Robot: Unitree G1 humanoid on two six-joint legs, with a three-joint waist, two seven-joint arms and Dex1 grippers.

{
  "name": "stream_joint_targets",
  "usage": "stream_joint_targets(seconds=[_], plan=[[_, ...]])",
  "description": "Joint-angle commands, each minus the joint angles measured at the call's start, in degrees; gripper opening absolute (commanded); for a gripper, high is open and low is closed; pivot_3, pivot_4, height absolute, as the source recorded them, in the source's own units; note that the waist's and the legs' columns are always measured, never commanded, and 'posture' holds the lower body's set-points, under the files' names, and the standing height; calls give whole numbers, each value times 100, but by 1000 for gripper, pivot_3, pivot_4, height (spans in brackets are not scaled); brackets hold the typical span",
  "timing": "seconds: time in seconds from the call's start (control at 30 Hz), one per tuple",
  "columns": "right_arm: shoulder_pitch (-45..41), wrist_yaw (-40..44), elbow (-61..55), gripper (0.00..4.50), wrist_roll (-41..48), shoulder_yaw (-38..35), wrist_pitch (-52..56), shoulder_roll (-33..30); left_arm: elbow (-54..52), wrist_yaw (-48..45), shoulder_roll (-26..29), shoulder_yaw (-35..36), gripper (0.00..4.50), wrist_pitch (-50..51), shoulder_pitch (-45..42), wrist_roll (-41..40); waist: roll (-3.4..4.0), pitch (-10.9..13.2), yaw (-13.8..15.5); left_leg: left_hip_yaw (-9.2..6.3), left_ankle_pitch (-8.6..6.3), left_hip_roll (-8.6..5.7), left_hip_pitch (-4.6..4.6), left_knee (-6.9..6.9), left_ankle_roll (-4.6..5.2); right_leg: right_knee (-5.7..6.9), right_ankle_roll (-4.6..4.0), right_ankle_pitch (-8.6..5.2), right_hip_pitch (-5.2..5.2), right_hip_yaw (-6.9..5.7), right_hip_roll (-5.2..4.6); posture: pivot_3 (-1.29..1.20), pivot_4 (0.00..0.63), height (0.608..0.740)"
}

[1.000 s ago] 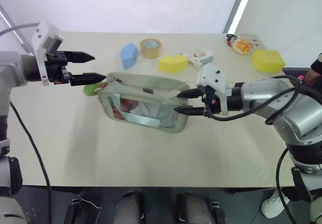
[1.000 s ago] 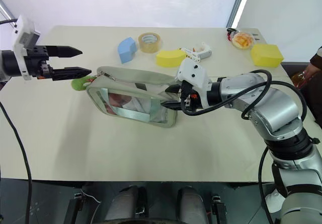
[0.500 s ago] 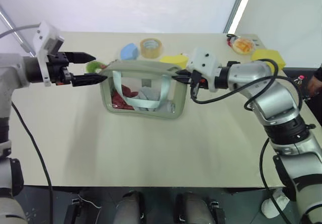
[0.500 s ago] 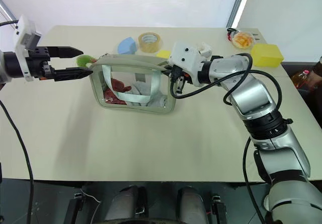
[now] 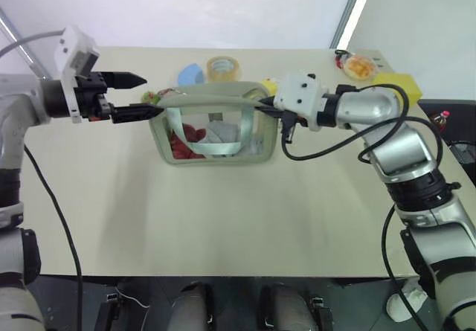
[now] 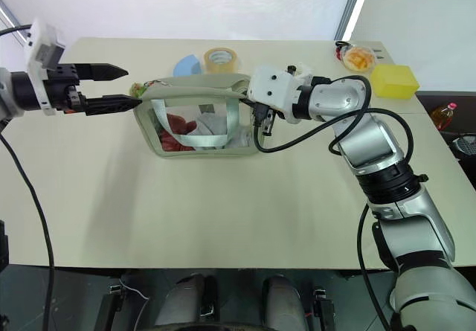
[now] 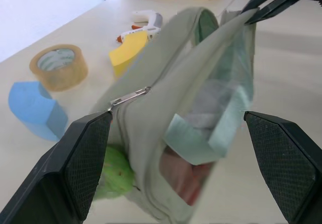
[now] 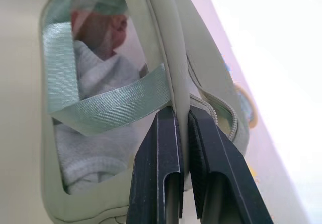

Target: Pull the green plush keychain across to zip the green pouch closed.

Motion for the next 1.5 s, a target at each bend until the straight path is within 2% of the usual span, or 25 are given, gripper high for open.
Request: stream_joint_targets(seconds=[0.03,0.33,0.5,0.53,0.67,0.87,1.17,1.27,1.37,1.4,1.5], plan=[[101,36,-316,34,59,-172,90,105,-124,-6,74,124,4500,-55,-42,-18,0,0,1,0,0,0,0,2,0,0,0,0,0,0,0,0,150,740],[592,225,-1491,34,981,-564,2217,258,-150,-7,157,171,4500,-45,63,-19,0,0,-14,-3,1,2,4,2,-2,6,0,0,2,0,1,0,150,740],[753,320,-1655,34,1014,-484,2374,139,-79,-10,153,141,4500,-71,40,11,0,0,3,-3,1,2,3,1,-2,5,0,0,3,0,3,0,150,740],[769,304,-1667,770,1002,-505,2380,125,-22,-21,176,144,4500,-94,32,35,0,0,5,-3,1,2,3,1,-2,4,0,0,4,0,3,0,150,740],[673,315,-1743,2511,1089,-730,2533,0,190,-30,261,194,4500,-142,-24,96,0,0,5,-4,1,2,3,1,-2,4,0,0,3,0,3,0,150,740],[572,482,-2090,2511,1497,-1060,2952,-406,997,-108,532,233,4500,-518,-153,364,-1,0,14,-4,1,1,2,1,-1,1,0,0,2,0,3,0,150,740],[752,141,-1852,2511,1407,-663,2803,58,1948,-363,429,18,4500,-1105,-445,742,-1,0,5,-2,1,1,2,0,-1,1,0,0,2,-1,3,0,150,740],[813,172,-1740,1743,1377,-573,2678,74,2169,-407,339,-49,4500,-1269,-527,875,-1,0,20,-2,1,1,2,1,-1,2,0,0,2,-2,3,0,150,740],[924,239,-1717,301,1351,-569,2547,-9,2402,-301,138,-133,4500,-1491,-591,1053,-2,0,21,-2,0,0,1,1,-1,4,0,0,4,-1,3,0,150,740],[975,280,-1735,62,1355,-586,2519,-51,2573,-112,2,-158,4500,-1654,-623,1166,-2,0,22,-2,0,0,1,2,-1,4,0,0,5,-2,3,0,150,740],[1091,354,-1768,62,1338,-607,2433,-163,3224,457,-473,-145,4500,-2084,-783,1419,-3,-2,38,-5,1,0,5,4,-1,1,0,0,9,-3,3,0,150,740]])
